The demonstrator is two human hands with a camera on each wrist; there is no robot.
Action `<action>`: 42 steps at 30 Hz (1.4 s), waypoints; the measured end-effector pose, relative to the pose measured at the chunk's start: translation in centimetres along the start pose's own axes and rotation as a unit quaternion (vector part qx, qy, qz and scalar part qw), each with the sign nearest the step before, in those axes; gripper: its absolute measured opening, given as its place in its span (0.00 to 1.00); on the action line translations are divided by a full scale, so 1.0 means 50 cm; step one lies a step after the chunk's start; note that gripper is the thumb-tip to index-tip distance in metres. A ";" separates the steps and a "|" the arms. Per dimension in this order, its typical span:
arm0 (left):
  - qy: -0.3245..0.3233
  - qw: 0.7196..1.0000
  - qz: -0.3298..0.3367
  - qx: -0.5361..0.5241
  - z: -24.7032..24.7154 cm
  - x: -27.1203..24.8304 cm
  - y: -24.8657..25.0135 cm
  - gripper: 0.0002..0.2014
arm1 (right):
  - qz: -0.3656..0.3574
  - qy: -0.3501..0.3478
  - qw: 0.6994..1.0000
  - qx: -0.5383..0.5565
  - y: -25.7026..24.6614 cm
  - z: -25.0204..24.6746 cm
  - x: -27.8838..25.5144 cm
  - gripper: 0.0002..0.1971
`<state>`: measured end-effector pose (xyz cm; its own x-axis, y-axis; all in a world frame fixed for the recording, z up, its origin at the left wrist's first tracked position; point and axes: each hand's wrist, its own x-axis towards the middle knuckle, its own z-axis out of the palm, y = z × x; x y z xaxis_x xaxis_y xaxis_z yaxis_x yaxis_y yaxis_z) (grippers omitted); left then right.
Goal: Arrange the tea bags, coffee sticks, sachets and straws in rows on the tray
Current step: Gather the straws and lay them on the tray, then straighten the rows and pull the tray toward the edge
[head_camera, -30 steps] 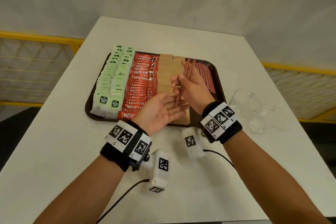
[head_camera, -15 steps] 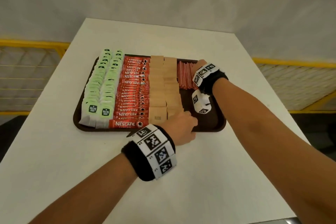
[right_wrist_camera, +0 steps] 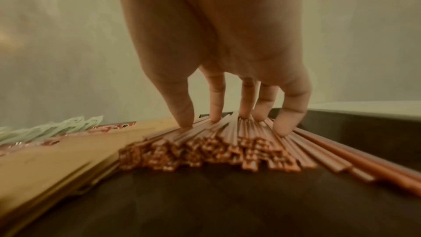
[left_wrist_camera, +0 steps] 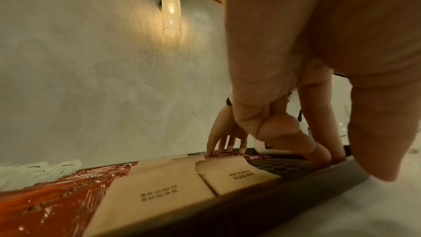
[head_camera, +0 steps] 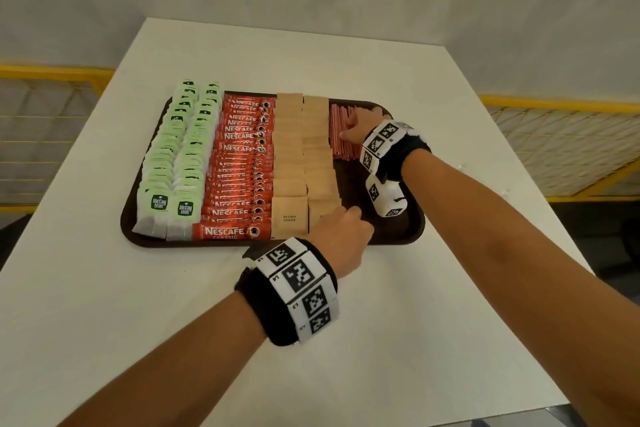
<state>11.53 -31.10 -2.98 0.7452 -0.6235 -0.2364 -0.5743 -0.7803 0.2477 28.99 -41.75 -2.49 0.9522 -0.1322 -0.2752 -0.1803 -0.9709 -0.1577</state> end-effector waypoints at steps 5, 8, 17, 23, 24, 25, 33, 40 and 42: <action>0.009 1.000 -0.007 -0.025 0.002 0.001 0.000 0.15 | -0.008 -0.005 1.000 -0.004 0.004 -0.003 -0.001 0.24; 0.003 0.999 -0.008 -0.044 0.000 -0.003 -0.002 0.15 | -0.003 0.041 0.998 0.038 0.009 -0.016 -0.008 0.20; -0.006 0.998 -0.020 -0.055 -0.003 -0.003 -0.001 0.16 | -0.078 -0.003 0.997 0.013 0.014 -0.015 -0.062 0.14; -0.004 0.998 -0.024 -0.061 -0.002 -0.002 0.002 0.16 | -0.095 -0.057 0.992 -0.058 0.000 0.001 -0.087 0.13; -0.002 0.998 -0.025 -0.059 -0.002 -0.002 0.003 0.16 | -0.097 -0.065 0.991 -0.071 -0.001 0.008 -0.088 0.14; -0.001 0.998 -0.026 -0.057 -0.002 -0.002 0.004 0.16 | -0.098 -0.066 0.990 -0.080 -0.002 0.013 -0.089 0.14; 0.011 0.998 -0.032 -0.047 0.002 -0.004 0.007 0.16 | -0.096 -0.051 0.991 -0.075 0.018 0.015 -0.091 0.13; 0.002 0.997 -0.024 -0.069 -0.021 -0.020 -0.014 0.18 | -0.083 -0.046 0.993 -0.063 0.023 0.001 -0.101 0.14; 0.056 0.990 -0.044 -0.121 -0.047 -0.045 -0.057 0.19 | -0.117 -0.014 0.992 -0.038 0.014 -0.006 -0.105 0.13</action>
<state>12.27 -27.36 -0.93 0.8288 -0.5347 -0.1649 -0.4185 -0.7880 0.4516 23.92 -41.81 -0.89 0.9584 0.1028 -0.2663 0.0645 -0.9867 -0.1489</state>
